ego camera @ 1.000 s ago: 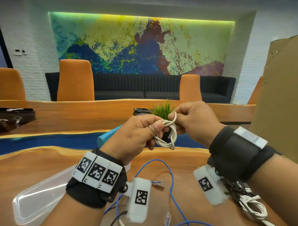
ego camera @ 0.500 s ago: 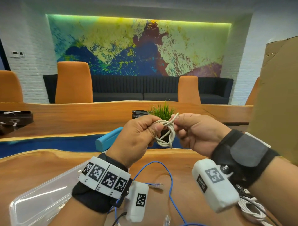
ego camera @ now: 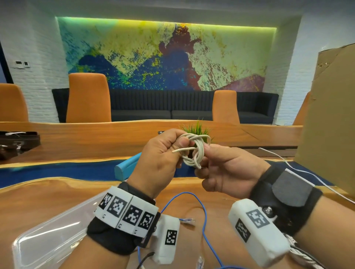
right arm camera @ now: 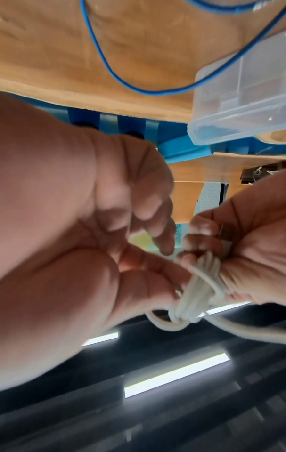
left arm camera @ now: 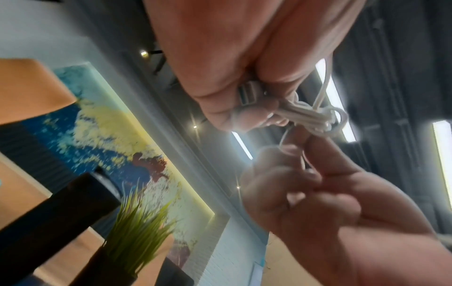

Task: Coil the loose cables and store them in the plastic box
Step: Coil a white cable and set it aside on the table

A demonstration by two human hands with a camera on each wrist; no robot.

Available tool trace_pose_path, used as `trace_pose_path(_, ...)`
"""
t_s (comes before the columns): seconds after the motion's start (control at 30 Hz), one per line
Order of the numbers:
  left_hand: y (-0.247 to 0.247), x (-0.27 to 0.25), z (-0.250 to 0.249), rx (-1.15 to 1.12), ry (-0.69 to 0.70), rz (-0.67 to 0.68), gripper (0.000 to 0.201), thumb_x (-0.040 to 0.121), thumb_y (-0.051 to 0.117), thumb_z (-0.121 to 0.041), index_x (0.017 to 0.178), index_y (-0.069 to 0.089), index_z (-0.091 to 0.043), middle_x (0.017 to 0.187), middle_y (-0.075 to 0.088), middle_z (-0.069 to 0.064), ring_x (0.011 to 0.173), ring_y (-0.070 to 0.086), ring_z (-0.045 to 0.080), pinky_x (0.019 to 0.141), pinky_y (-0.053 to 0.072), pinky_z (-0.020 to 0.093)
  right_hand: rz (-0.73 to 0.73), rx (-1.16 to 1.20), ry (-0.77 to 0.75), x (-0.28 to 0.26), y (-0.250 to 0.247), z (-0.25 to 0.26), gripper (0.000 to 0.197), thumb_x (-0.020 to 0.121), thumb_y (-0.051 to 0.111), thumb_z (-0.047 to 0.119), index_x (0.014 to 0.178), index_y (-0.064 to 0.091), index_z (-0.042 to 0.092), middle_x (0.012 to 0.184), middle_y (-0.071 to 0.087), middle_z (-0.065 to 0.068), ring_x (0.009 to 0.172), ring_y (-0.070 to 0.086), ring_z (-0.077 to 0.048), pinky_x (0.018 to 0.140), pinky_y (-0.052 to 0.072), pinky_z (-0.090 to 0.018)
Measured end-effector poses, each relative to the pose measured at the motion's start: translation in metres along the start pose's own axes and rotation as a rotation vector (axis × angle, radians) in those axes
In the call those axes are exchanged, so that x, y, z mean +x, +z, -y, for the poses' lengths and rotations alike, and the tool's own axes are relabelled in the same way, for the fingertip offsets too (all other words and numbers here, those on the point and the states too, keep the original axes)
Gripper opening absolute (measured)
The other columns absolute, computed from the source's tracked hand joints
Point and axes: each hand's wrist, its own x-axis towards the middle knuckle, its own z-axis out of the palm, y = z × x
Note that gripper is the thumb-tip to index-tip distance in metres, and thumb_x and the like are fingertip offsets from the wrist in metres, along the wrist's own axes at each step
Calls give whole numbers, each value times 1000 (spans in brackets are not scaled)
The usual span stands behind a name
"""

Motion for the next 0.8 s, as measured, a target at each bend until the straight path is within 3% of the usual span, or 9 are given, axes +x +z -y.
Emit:
trace_pose_path(0.1,4,-1,-6,98,63,8,21,96,49,-26,95,68,-17,79,66,6,67,55,13,58,46,32,193,58,-3,-3,-2,1,32,76,72,31,104,67,16,94,57,-4,74,41,-17,58,32,-28)
trace_pose_path(0.2,5,-2,-6,197,115,-21,20,97,49,-23,95,67,-18,82,68,-6,73,60,5,65,48,21,280,32,41,-5,3,5,34,72,71,37,98,64,16,93,55,-7,78,44,-20,61,32,-31)
trace_pose_path(0.3,7,-4,-3,301,186,-73,19,98,49,-23,95,67,-15,81,68,-5,76,63,12,67,51,25,139,-86,83,-4,11,8,28,72,78,41,82,66,18,85,61,-8,73,58,-19,53,47,-26)
trace_pose_path(0.37,8,-4,0,359,203,-114,22,98,48,-28,95,66,-16,83,67,-4,79,63,13,69,52,34,34,-114,80,-2,18,11,13,79,72,27,85,67,17,77,63,-9,62,64,-18,49,54,-25)
trace_pose_path(0.47,9,-3,6,396,199,-186,23,99,46,-30,94,64,-16,82,67,-3,79,63,17,69,51,42,-56,-220,5,0,26,12,10,85,66,18,95,63,16,70,63,-9,54,63,-15,48,56,-24)
trace_pose_path(0.53,3,-1,9,422,183,-268,23,100,45,-31,92,62,-17,81,66,-4,77,61,13,68,50,36,-93,-237,-64,-2,27,12,16,90,63,13,106,62,16,70,62,-8,53,62,-14,45,54,-22)
trace_pose_path(0.63,-11,2,10,427,131,-381,26,100,41,-34,89,59,-19,75,60,-6,68,55,7,58,42,18,-214,-180,-133,-9,20,13,33,95,57,13,127,55,21,67,59,-6,48,53,-11,41,47,-21)
trace_pose_path(0.7,-13,2,13,434,69,-385,26,102,42,-31,86,58,-18,71,58,-6,64,52,8,57,41,18,-278,-319,-130,-13,19,10,22,99,52,16,119,61,13,63,58,-5,45,48,-10,40,43,-22)
trace_pose_path(0.8,-10,2,20,307,-96,-384,31,99,41,-37,84,60,-19,74,61,-1,66,53,16,62,48,37,-248,-738,-126,-19,30,5,17,99,54,18,98,69,9,59,58,-5,43,46,-11,41,40,-23)
